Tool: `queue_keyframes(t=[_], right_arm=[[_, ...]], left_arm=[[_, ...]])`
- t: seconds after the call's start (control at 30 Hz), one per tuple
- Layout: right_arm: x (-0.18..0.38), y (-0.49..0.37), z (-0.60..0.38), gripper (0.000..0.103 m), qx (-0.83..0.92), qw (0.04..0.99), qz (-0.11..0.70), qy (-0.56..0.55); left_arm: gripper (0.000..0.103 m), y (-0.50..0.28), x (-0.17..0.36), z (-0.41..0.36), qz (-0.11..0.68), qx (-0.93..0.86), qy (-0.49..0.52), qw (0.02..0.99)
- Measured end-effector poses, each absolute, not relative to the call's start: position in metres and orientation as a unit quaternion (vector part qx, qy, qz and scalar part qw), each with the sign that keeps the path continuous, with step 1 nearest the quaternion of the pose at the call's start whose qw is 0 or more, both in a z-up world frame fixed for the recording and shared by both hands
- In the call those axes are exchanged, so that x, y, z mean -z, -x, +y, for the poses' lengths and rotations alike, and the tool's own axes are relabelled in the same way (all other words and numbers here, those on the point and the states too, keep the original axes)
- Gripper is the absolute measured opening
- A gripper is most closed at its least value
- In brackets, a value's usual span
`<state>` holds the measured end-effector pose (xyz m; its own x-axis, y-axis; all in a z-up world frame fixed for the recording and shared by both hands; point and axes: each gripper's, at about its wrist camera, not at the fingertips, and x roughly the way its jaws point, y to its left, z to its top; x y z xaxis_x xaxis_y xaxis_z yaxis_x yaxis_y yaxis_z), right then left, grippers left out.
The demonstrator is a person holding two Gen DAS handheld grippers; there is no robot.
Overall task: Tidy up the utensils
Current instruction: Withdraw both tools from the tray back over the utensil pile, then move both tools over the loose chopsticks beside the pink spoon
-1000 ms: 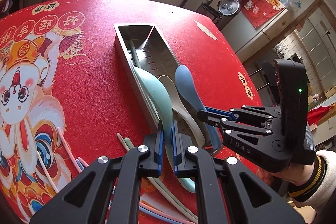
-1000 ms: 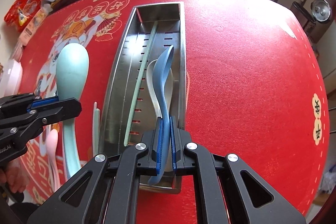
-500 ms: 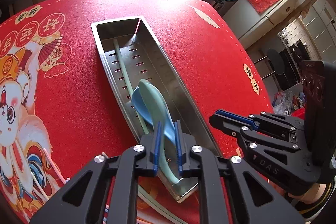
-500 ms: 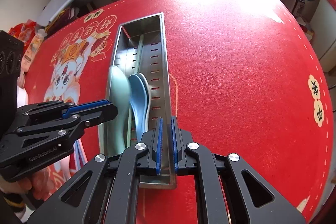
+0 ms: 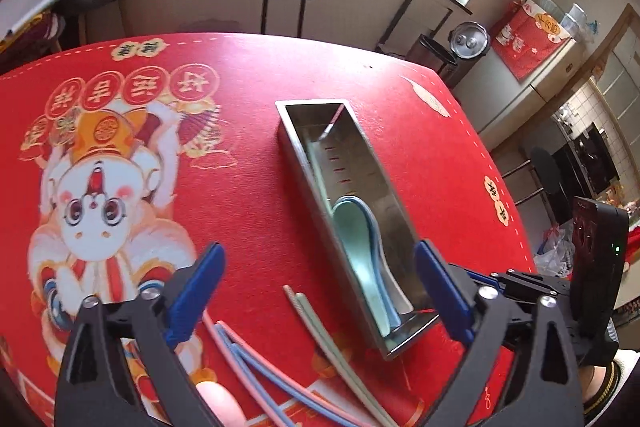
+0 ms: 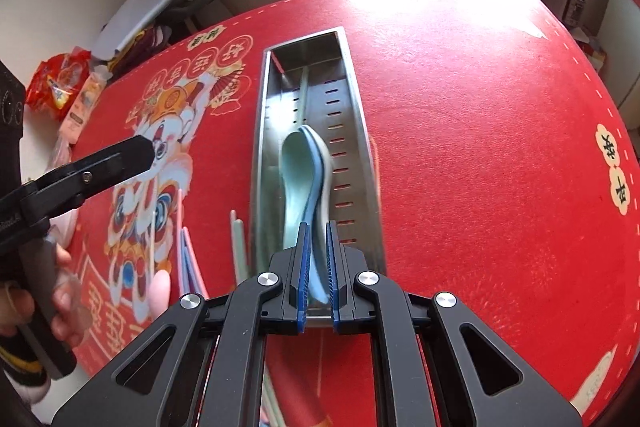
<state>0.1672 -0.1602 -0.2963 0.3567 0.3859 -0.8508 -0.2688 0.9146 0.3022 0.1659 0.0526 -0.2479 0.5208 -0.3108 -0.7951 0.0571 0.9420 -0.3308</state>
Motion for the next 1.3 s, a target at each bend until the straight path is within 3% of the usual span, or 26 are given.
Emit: queue_keyframes(t=[0.27,0.63,1.13,1.3], right_arm=[[0.299,-0.132,-0.125,0.011,-0.261,0.811,0.522,-0.029],[0.331,-0.102,-0.112,0.011,-0.276,0.786,0.553,-0.011],[0.366,-0.094,-0.114,0.011,-0.261,0.767,0.586,0.015],[0.368,-0.094,-0.111,0.018,-0.260,0.767,0.586,0.025]], left_arm=[[0.097,-0.103,0.256,0.111,0.490,0.046,0.137,0.860],[0.097,-0.028,0.309,0.145,0.517,-0.023,0.138,0.844],[0.097,-0.010,0.334,0.147,0.539,-0.054,0.143,0.829],[0.097,-0.010,0.335,0.145,0.541,-0.055,0.140,0.827]])
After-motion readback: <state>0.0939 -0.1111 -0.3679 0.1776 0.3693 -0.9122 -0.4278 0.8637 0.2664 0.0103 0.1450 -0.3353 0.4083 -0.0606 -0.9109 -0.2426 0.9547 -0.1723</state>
